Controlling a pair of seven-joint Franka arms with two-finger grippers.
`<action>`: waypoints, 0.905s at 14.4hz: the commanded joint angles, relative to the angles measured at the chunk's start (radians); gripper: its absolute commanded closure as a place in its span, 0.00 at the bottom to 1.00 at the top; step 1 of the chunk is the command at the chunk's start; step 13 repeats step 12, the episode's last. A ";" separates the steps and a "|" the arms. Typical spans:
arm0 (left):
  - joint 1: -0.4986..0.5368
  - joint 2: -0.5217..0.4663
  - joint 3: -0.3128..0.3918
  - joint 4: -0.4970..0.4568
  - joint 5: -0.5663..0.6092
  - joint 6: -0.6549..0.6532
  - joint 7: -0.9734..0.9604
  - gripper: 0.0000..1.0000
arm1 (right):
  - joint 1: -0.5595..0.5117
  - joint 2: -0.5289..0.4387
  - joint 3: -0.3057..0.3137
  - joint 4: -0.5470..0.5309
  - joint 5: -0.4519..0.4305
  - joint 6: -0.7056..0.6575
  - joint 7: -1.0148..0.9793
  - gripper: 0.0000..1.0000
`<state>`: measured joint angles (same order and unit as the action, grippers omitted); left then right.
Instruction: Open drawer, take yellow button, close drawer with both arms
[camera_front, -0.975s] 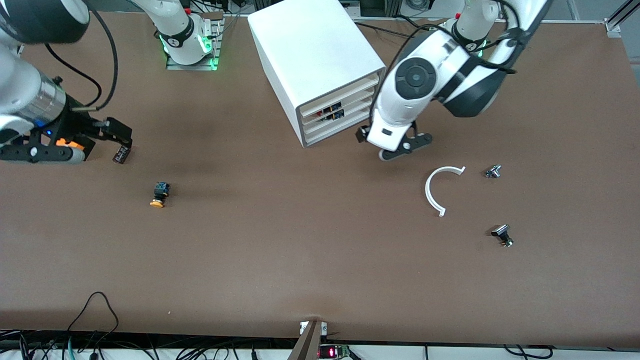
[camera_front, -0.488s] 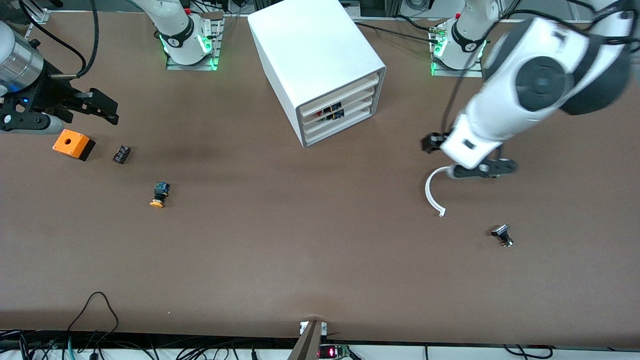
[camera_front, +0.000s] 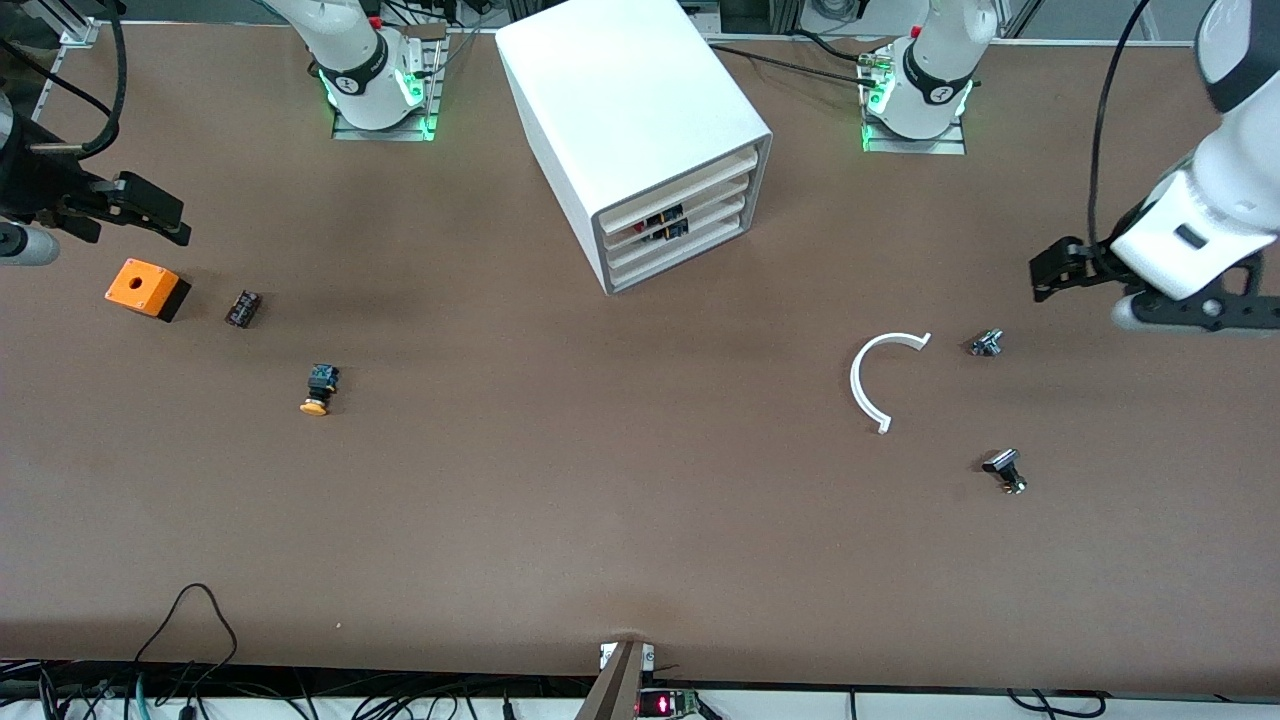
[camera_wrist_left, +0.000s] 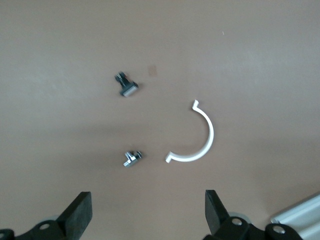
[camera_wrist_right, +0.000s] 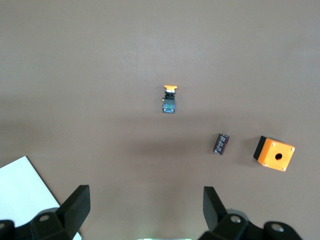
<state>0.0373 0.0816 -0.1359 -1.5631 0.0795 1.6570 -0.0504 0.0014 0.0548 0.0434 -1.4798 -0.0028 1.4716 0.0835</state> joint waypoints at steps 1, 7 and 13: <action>-0.080 -0.112 0.090 -0.155 -0.014 0.110 0.035 0.01 | -0.006 -0.027 0.010 -0.014 0.018 -0.027 0.038 0.00; -0.115 -0.077 0.131 -0.075 -0.015 0.013 0.046 0.01 | -0.004 -0.027 0.016 0.001 0.011 -0.028 0.029 0.00; -0.117 -0.071 0.122 -0.063 -0.029 -0.029 0.047 0.01 | -0.004 -0.024 0.012 0.052 0.014 -0.028 0.009 0.00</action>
